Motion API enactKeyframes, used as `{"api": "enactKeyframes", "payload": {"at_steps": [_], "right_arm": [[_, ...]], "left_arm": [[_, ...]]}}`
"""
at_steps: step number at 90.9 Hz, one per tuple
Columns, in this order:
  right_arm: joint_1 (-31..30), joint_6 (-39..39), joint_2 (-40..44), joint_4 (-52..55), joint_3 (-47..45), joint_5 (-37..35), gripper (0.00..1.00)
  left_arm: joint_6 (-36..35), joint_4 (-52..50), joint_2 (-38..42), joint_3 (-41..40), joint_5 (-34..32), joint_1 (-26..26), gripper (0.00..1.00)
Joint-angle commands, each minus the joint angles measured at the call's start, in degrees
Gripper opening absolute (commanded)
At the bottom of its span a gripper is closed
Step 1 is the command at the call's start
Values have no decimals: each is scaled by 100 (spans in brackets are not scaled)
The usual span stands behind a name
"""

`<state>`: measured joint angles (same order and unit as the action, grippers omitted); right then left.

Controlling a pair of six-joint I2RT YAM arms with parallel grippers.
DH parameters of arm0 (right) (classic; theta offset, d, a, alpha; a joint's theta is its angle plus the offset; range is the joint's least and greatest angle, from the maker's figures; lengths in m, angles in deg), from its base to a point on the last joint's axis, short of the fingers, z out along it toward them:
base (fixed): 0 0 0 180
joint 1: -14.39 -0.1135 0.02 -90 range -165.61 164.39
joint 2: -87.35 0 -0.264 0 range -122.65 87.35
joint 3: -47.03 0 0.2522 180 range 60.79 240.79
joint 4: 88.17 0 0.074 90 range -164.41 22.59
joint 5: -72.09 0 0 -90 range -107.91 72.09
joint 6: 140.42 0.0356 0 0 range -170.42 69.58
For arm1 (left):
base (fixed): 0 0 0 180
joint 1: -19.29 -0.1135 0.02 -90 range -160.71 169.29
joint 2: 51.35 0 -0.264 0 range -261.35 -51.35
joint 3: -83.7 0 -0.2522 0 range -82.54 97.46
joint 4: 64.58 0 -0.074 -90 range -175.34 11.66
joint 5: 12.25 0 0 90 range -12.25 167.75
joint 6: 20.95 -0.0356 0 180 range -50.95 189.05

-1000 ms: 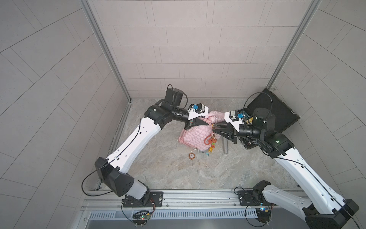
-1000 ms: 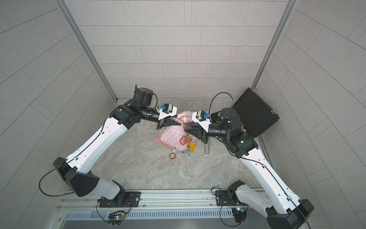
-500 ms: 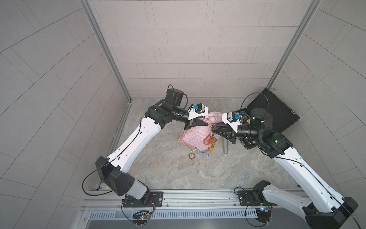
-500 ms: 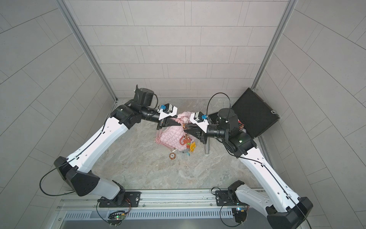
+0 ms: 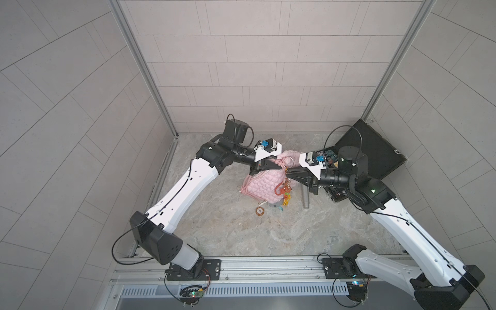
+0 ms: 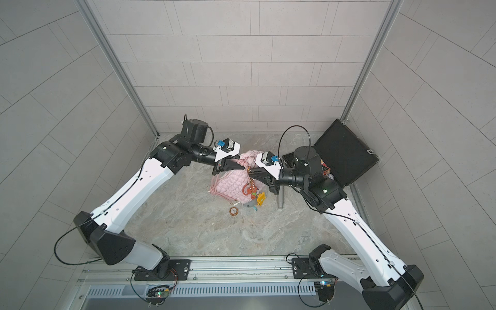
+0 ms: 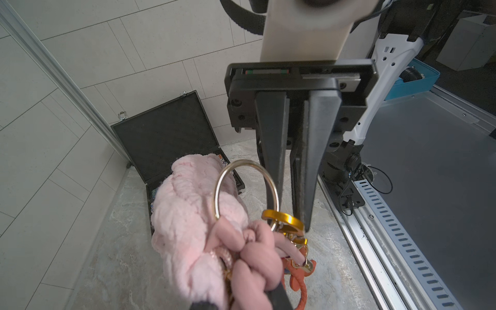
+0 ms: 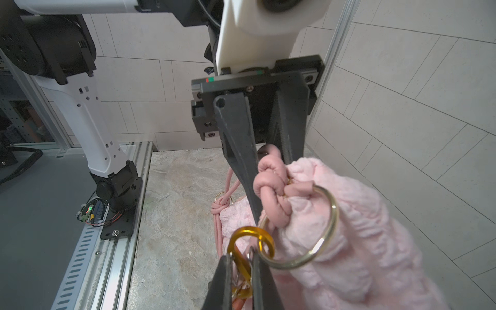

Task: Remove the decoration from the bag
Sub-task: Remove the decoration item from the bag.

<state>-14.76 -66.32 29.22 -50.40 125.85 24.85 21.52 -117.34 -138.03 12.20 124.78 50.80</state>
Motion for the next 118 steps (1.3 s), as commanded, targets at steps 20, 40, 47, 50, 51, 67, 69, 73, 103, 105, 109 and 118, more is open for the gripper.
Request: {"api": "enactKeyframes", "payload": {"at_steps": [20, 40, 47, 50, 51, 67, 69, 73, 103, 105, 109, 118], "right_arm": [[-67, 283, 80, -125, 100, 115, 0], [-70, 383, 117, -161, 165, 192, 0], [-78, 420, 126, -164, 203, 231, 0], [-81, 433, 123, -175, 207, 239, 0], [-86, 436, 129, -176, 208, 240, 0], [-119, 520, 126, -281, 249, 229, 0], [-118, 532, 118, -300, 245, 230, 0], [-124, 549, 109, -325, 247, 211, 0], [-130, 940, 53, -851, 132, 202, 0], [-127, 955, 49, -867, 117, 205, 0], [-128, 967, 40, -873, 105, 206, 0], [-125, 943, 66, -719, 107, 176, 0]], "left_arm": [[130, 170, -24, -33, 87, -47, 0], [86, 41, -77, -36, -76, -45, 0], [79, 2, -102, -34, -102, -45, 0], [61, -42, -110, -36, -106, -47, 0], [51, -48, -116, -35, -111, -47, 0], [-78, -234, -127, -78, -192, -34, 0], [-87, -256, -125, -78, -187, -29, 0], [-108, -285, -118, -107, -172, -25, 0], [-253, -441, -56, -322, -191, 68, 0], [-254, -448, -64, -331, -191, 69, 0], [-236, -443, -64, -337, -241, 72, 0], [-237, -439, -62, -375, -524, 43, 0]]}}
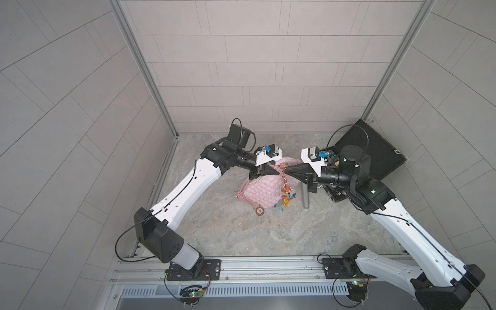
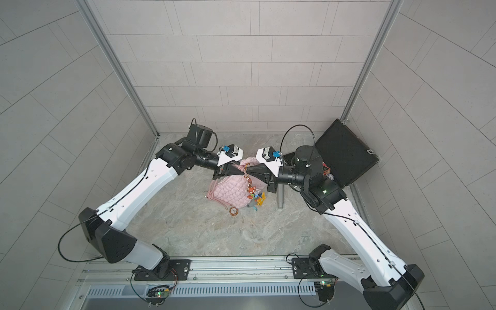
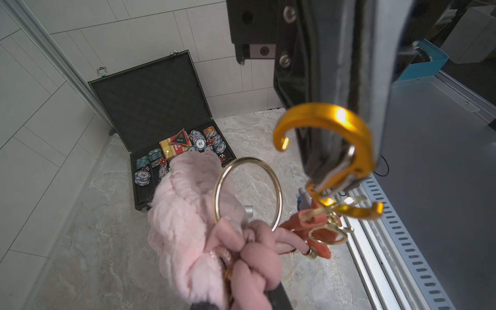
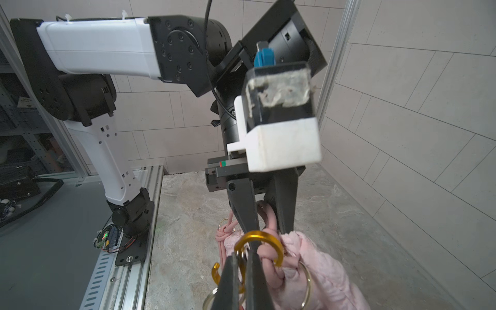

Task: Remove the decoration from the bag
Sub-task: Remove the decoration item from the bag, then place the decoration item at the center of the board, then place the bag at the center of the board.

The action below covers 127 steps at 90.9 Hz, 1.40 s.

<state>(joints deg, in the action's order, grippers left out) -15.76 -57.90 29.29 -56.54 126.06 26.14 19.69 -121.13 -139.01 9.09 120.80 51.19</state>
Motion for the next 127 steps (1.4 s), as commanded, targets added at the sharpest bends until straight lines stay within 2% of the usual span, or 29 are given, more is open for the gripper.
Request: {"api": "enactKeyframes", "payload": {"at_steps": [1, 12, 20, 41, 55, 69, 80, 99, 127], "right_arm": [[-21, 96, 59, -67, 83, 44, 0], [-21, -119, 137, 605, -7, -106, 0], [-21, -156, 239, 904, -215, -186, 0], [-77, -149, 207, 1028, -1043, -265, 0], [-195, -89, -183, 715, -1511, -659, 0], [-215, -209, -847, 839, -1568, -969, 0], [-272, -317, -1391, 1019, -1559, -754, 2], [-629, -225, -1999, 875, -1644, -1013, 6], [-945, -230, -2767, 457, -1538, -1279, 14]], "left_arm": [[-50, -53, 38, -66, -176, -2, 0], [218, 196, 83, -75, -867, -124, 0], [529, 599, 177, -154, -1108, -355, 0], [1359, 1258, 308, -175, -1120, -827, 0], [1531, 1294, 373, -362, -1453, -1016, 0], [1553, 1181, 291, -593, -2041, -1111, 0], [1677, 1255, 235, -960, -2000, -1111, 0], [2021, 1355, 5, -1386, -1645, -1116, 0], [2124, 1524, -42, -1895, -1881, -1175, 0]]}}
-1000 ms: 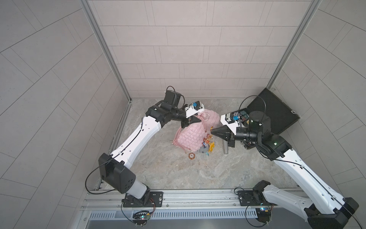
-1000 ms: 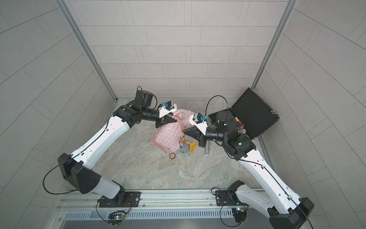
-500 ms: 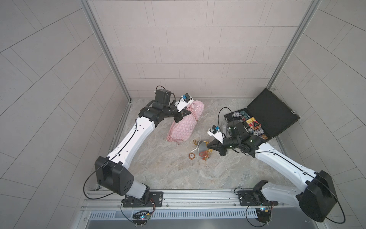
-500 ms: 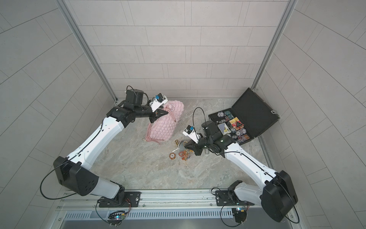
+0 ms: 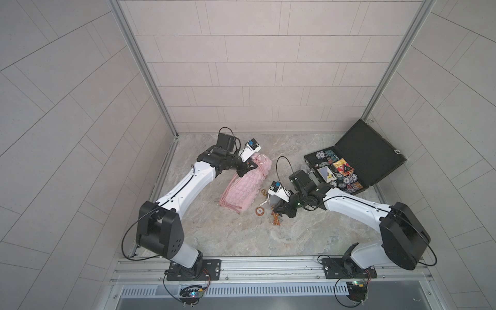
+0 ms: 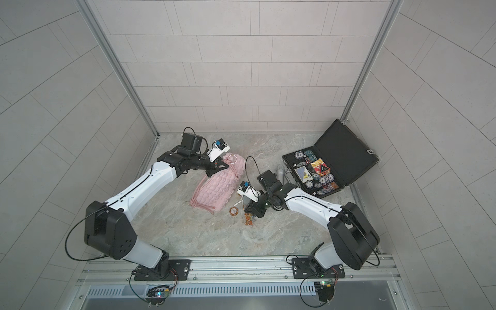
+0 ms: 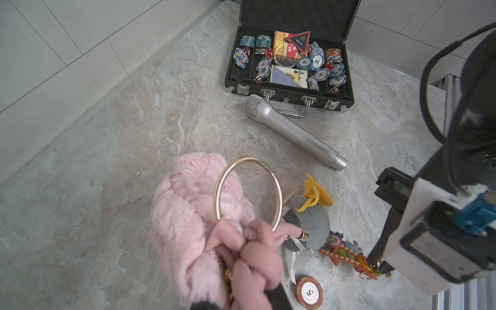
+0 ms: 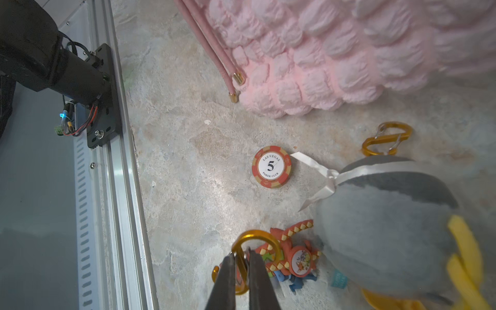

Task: Remove the decoration from the bag
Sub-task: Place the bag at the center of the board.

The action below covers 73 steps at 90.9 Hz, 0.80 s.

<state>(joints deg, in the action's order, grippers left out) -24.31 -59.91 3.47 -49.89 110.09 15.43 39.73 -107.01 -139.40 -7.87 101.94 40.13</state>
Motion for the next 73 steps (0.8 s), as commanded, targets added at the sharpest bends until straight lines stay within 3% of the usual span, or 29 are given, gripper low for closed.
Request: {"api": "enactKeyframes", "payload": {"at_steps": [1, 42, 73], "right_arm": [[-92, -41, -206, -209, 57, -233, 14], [-88, -6, -251, 180, 242, -803, 24], [161, 133, 222, 401, 332, -1196, 31]], "left_arm": [[124, 123, -2, -221, 6, -79, 0], [490, 182, -474, -537, 249, -106, 0], [450, 264, -739, -663, -138, -139, 1]]}}
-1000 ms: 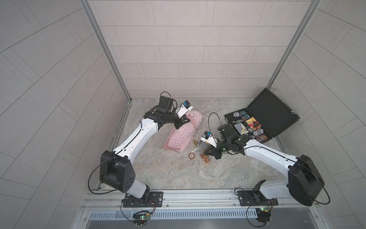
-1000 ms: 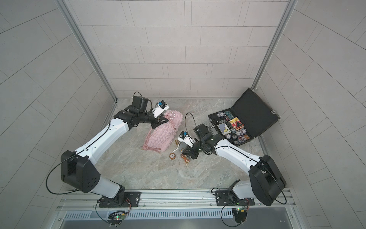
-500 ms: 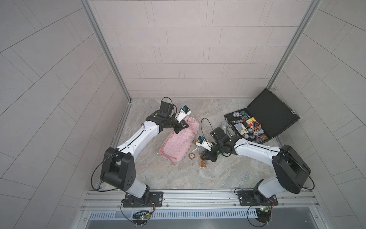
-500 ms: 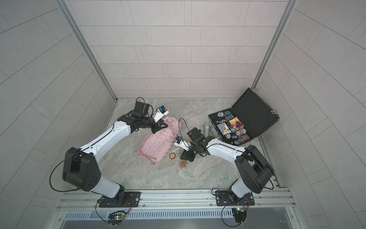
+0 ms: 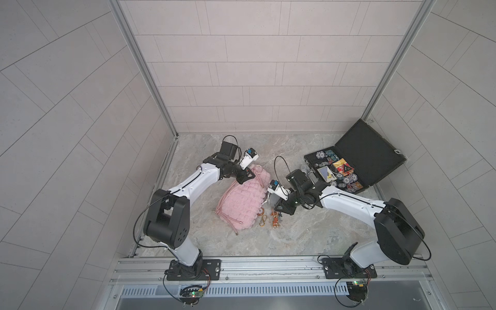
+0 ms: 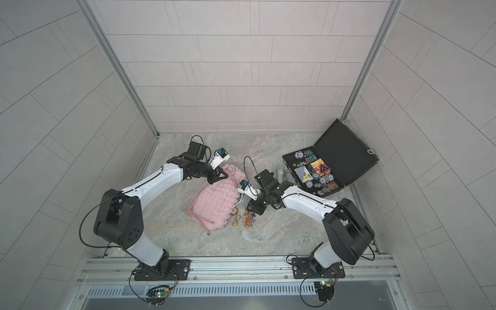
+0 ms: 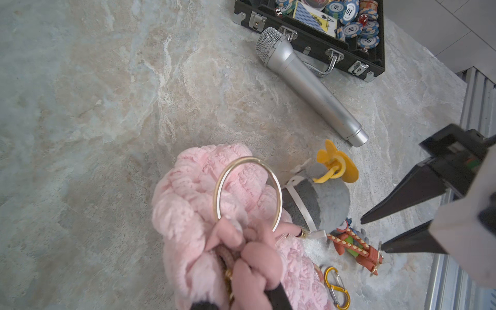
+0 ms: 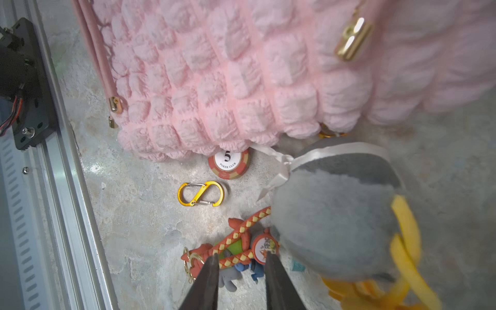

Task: Remove the decoration from the bag
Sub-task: Place the bag at the center of the board.

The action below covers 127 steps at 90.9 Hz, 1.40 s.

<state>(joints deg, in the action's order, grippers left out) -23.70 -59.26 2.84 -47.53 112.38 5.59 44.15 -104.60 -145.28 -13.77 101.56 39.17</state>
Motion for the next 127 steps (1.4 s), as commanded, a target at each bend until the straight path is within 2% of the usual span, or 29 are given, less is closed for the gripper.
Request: {"api": "enactKeyframes", "payload": {"at_steps": [1, 20, 26, 32, 50, 57, 66, 75, 79, 86, 94, 98, 104, 106, 108, 117, 127], "right_arm": [[117, 76, 308, 158, 108, -231, 31], [461, 304, 781, -32, 133, -894, 40], [633, 328, 891, -126, 128, -1008, 45], [826, 352, 974, -181, 135, -1021, 47], [1313, 533, 1145, -371, 111, -916, 50], [1416, 583, 1150, -423, 120, -866, 51], [1482, 641, 1139, -482, 123, -844, 53], [1539, 780, 1167, -566, 137, -902, 60], [1580, 844, 1194, -628, 133, -908, 62], [1683, 959, 1270, -764, 139, -840, 65], [1832, 1145, 1342, -870, 158, -763, 69], [1961, 1268, 1412, -924, 153, -702, 71], [2189, 1487, 1548, -1046, 103, -750, 79], [2274, 1560, 1608, -1082, 67, -821, 82], [2324, 1620, 1682, -1132, 45, -883, 85], [2697, 1771, 1985, -1414, -232, -1227, 99], [2996, 1753, 2237, -1699, -548, -1666, 100]], "left_arm": [[2, 24, -160, -74, -121, -53, 1], [-208, -167, -567, 276, -235, -180, 7], [-89, -149, -751, 387, -298, -212, 8], [94, -152, -896, 538, -341, -290, 14], [237, -364, -984, 952, -1140, -524, 17], [249, -442, -1016, 1024, -1094, -661, 19], [243, -436, -1022, 951, -725, -722, 31], [283, -395, -996, 872, -632, -728, 37], [348, -335, -943, 829, -682, -740, 40], [424, -263, -762, 769, -732, -782, 53], [522, -291, -554, 758, -879, -838, 57], [615, -340, -442, 777, -959, -890, 64], [733, -357, -233, 737, -1046, -987, 66], [788, -337, -120, 708, -1094, -1021, 76], [821, -299, -21, 646, -1139, -1061, 79], [1095, -5, 499, 242, -1385, -1310, 81], [1552, 717, 1038, -414, -1928, -1614, 81]]}}
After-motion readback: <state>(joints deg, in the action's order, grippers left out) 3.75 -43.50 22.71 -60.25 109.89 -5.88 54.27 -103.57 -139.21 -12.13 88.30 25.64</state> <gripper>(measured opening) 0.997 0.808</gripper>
